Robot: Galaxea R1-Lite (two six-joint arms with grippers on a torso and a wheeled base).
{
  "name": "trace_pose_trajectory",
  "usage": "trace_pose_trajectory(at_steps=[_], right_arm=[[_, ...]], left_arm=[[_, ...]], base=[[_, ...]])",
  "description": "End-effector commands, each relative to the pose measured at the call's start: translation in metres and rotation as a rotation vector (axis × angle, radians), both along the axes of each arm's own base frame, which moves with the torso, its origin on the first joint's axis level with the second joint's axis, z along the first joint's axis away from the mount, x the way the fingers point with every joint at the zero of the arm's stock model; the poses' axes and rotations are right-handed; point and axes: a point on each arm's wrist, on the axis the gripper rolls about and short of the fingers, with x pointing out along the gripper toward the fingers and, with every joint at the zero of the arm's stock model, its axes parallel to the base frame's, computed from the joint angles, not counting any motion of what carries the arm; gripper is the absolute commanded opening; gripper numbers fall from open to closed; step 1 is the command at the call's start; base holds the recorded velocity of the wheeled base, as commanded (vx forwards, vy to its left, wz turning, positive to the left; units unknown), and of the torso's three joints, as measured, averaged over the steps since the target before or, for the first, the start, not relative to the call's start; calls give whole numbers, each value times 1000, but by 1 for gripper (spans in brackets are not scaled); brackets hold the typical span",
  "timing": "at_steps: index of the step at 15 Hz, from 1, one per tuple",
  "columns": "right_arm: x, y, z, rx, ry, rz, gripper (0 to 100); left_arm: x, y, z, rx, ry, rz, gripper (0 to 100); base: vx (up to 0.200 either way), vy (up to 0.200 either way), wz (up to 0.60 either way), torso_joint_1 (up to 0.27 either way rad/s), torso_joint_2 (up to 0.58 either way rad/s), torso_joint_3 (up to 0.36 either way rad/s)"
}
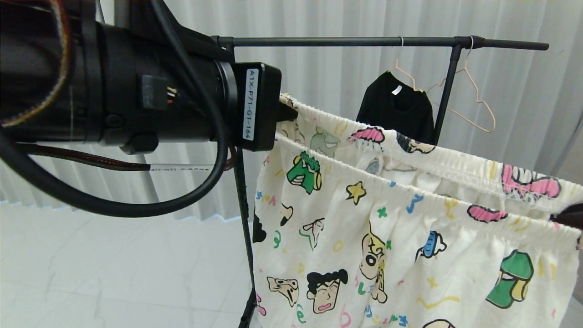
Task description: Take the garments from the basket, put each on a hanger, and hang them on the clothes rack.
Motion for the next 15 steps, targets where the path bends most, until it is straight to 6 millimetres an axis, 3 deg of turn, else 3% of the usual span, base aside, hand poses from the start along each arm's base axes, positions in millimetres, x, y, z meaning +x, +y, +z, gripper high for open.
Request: trace_pose_trajectory(at_steps=[1,5,8,10,15], right_arm=[[1,4,-1,-7,5,9,0],[8,3,-2,-16,-11,-53,0],[46,17,-3,18,-86,-156,0],[74,35,-6,67,-173,-138,0],[97,65,-2,122,-191,-79,0]], left_arm=[[3,-3,-4,12,11,0,0],[-9,10,-10,63,50,0,0],[-39,42,-15,176,167,-9,0],[-58,47,-16,162,191,-66,0],[-91,51,-10,1,341,-273,0]], base=[[0,0,0,0,0,0],[0,0,0,0,0,0],[0,0,0,0,0,0],[0,0,0,0,0,0],[0,0,0,0,0,0]])
